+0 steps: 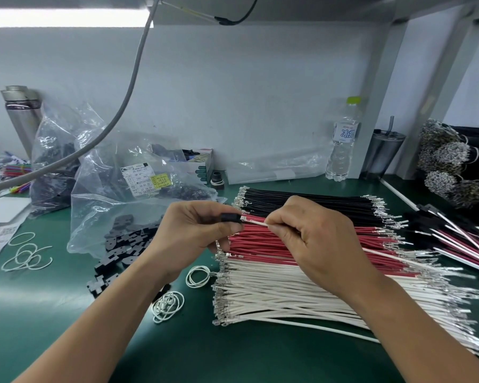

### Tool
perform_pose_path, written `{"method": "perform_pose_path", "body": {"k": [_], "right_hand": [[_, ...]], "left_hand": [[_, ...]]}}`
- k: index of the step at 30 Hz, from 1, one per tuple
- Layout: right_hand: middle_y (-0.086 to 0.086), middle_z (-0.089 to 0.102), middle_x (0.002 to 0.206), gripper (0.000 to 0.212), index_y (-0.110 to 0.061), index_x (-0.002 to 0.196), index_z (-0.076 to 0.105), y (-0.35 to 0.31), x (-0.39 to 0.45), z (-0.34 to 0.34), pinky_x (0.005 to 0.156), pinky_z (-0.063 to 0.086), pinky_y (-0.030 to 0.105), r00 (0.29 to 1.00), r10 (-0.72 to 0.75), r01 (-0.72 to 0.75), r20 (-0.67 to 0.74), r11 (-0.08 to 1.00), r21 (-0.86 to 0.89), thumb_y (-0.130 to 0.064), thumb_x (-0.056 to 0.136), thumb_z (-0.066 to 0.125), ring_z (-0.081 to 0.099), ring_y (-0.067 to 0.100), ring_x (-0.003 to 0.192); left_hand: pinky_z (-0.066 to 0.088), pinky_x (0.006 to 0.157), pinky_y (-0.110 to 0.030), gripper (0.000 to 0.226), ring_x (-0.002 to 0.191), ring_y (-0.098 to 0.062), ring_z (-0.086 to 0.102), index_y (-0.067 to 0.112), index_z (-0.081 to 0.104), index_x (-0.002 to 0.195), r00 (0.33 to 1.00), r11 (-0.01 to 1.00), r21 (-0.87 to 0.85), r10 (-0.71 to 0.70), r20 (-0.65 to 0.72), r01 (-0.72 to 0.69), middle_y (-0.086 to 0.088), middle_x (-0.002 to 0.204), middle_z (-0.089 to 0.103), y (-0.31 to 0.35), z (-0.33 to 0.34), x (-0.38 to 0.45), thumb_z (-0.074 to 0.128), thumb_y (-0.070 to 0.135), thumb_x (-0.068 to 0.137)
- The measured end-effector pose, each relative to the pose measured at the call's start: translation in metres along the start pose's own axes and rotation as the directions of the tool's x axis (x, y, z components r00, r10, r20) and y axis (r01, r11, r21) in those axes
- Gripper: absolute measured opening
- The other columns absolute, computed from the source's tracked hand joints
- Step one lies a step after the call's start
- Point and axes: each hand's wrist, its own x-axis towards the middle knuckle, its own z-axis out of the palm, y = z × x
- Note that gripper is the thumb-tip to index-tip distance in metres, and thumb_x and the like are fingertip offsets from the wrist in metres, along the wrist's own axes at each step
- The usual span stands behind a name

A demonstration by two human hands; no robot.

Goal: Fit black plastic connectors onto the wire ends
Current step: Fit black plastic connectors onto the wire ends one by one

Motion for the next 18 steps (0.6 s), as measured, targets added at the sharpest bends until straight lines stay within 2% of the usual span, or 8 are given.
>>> {"method": "perform_pose_path", "body": {"k": [5, 8, 12, 14, 16, 18], "right_hand": [[-0.012, 0.059, 0.084, 0.013, -0.026, 0.095, 0.070, -0.004, 0.000, 0.002, 0.052, 0.047, 0.030, 0.998, -0.067, 0.068, 0.009, 0.992, -0.111, -0.029, 0.099, 0.058, 0.054, 0.008, 0.064], [-0.012, 0.058, 0.086, 0.010, -0.024, 0.096, 0.068, -0.004, -0.001, 0.007, 0.055, 0.049, 0.034, 0.997, -0.057, 0.061, 0.044, 0.992, -0.114, -0.025, 0.100, 0.059, 0.055, 0.008, 0.067], [-0.015, 0.062, 0.088, 0.009, -0.022, 0.094, 0.068, 0.004, 0.000, 0.011, 0.072, 0.051, 0.036, 0.997, 0.061, -0.066, 0.038, 0.988, 0.141, -0.022, 0.099, 0.060, 0.059, 0.007, 0.082], [-0.013, 0.060, 0.087, 0.010, -0.021, 0.094, 0.068, -0.002, -0.001, 0.012, 0.064, 0.051, 0.037, 1.000, 0.000, -0.001, 0.013, 0.997, 0.072, -0.022, 0.099, 0.060, 0.058, 0.009, 0.074], [-0.009, 0.058, 0.086, 0.009, -0.019, 0.094, 0.068, -0.010, -0.002, 0.014, 0.052, 0.049, 0.037, 0.996, -0.094, 0.093, -0.004, 0.990, -0.104, -0.021, 0.099, 0.060, 0.055, 0.013, 0.065], [-0.008, 0.060, 0.086, 0.011, -0.019, 0.095, 0.069, -0.010, 0.000, 0.012, 0.049, 0.047, 0.032, 0.995, -0.096, 0.091, -0.026, 0.986, -0.139, -0.024, 0.099, 0.060, 0.055, 0.012, 0.064]], "left_hand": [[0.053, 0.051, -0.025, 0.027, 0.056, -0.019, 0.067, 0.017, 0.083, 0.096, 0.999, 1.000, 0.017, 0.005, 0.042, -0.006, -0.015, 0.077, 0.077, 0.000, 0.002, -0.001, 0.086, 0.021, 0.070], [0.054, 0.054, -0.026, 0.026, 0.058, -0.018, 0.068, 0.020, 0.084, 0.096, 0.998, 0.997, 0.072, 0.015, 0.067, -0.020, -0.012, 0.075, 0.077, 0.001, 0.001, -0.003, 0.085, 0.024, 0.071], [0.053, 0.053, -0.023, 0.022, 0.056, -0.017, 0.067, 0.023, 0.084, 0.095, 0.995, 0.997, 0.078, 0.007, 0.099, -0.015, -0.010, 0.072, 0.077, 0.003, 0.001, -0.004, 0.084, 0.025, 0.072], [0.053, 0.053, -0.023, 0.021, 0.054, -0.018, 0.067, 0.024, 0.084, 0.093, 0.993, 0.990, 0.138, -0.001, 0.122, -0.016, -0.010, 0.069, 0.076, 0.003, 0.004, -0.004, 0.084, 0.027, 0.073], [0.054, 0.052, -0.024, 0.019, 0.053, -0.019, 0.067, 0.027, 0.083, 0.091, 0.991, 0.979, 0.200, -0.002, 0.131, -0.025, -0.010, 0.066, 0.075, 0.002, 0.006, -0.005, 0.084, 0.031, 0.073], [0.054, 0.052, -0.024, 0.017, 0.051, -0.018, 0.066, 0.028, 0.083, 0.090, 0.994, 0.982, 0.185, 0.005, 0.113, -0.026, -0.008, 0.065, 0.074, 0.003, 0.006, -0.005, 0.083, 0.031, 0.074]]}}
